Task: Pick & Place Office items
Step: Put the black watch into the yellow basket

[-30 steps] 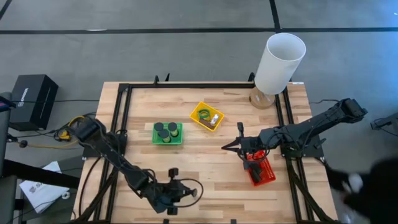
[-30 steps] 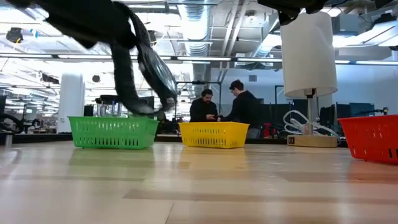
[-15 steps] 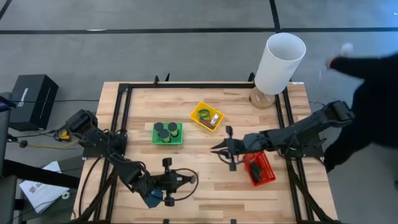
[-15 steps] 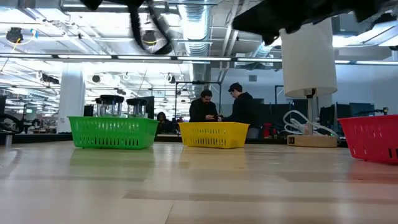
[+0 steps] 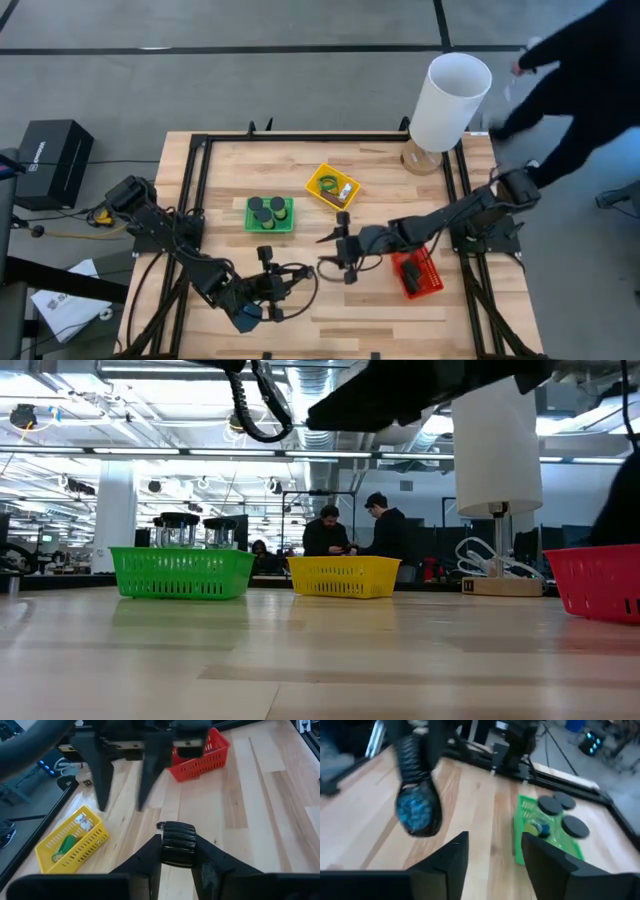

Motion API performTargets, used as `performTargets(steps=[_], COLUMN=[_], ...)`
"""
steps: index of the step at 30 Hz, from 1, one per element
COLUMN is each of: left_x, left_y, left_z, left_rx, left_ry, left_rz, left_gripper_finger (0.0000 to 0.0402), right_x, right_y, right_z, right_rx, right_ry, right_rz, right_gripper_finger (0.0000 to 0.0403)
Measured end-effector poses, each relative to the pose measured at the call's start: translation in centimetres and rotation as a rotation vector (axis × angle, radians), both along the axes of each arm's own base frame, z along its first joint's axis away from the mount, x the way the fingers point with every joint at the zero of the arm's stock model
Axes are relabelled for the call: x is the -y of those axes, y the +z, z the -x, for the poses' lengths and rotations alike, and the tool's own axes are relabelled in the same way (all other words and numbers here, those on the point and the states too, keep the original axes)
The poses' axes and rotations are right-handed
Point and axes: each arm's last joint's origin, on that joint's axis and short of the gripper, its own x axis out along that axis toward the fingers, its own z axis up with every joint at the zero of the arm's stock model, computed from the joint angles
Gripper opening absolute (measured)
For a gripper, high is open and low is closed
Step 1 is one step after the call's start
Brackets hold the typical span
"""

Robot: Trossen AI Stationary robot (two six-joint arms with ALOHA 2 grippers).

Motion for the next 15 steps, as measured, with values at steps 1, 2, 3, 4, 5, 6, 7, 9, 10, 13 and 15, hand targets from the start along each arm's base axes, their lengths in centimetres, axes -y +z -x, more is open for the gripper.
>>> performTargets(steps=[1,2,3,4,5,6,7,9,10,13,15], left_x=[0.0,0.0,0.0,0.0,0.0,0.0,0.0,0.0,0.0,0.0,0.0], left_y=[0.0,0.0,0.0,0.0,0.0,0.0,0.0,0.0,0.0,0.0,0.0], left_z=[0.0,0.0,0.0,0.0,0.0,0.0,0.0,0.0,0.0,0.0,0.0], left_rx=[0.0,0.001,0.001,0.001,0.002,0.002,0.001,0.002,0.002,0.002,0.002], left_ry=[0.0,0.0,0.0,0.0,0.0,0.0,0.0,0.0,0.0,0.0,0.0], left_rz=[0.0,0.002,0.002,0.003,0.003,0.003,0.003,0.003,0.004,0.004,0.004], left_gripper_finger=[0.008,0.0078,0.0076,0.0075,0.0075,0.0075,0.0077,0.008,0.0082,0.008,0.0077], right_x=[-0.3,-0.7,-1.2,-1.5,-1.9,-2.2,-2.5,-3.0,-3.2,-3.6,-3.7], right_y=[-0.2,-0.3,-0.5,-0.7,-0.9,-1.1,-1.1,-1.1,-1.1,-1.1,-1.0], right_z=[-0.2,-0.4,-0.7,-0.9,-1.0,-1.1,-1.1,-1.3,-1.2,-1.0,-1.0], right_rx=[-0.007,-0.008,-0.008,-0.016,-0.026,-0.032,-0.035,-0.039,-0.047,-0.045,-0.038], right_ry=[0.019,0.037,0.053,0.063,0.071,0.08,0.088,0.094,0.093,0.068,0.023], right_rz=[0.031,0.055,0.071,0.079,0.082,0.085,0.087,0.09,0.091,0.065,0.051], right_gripper_finger=[0.0182,0.0189,0.0194,0.0199,0.0202,0.0206,0.0208,0.0212,0.0214,0.022,0.0225])
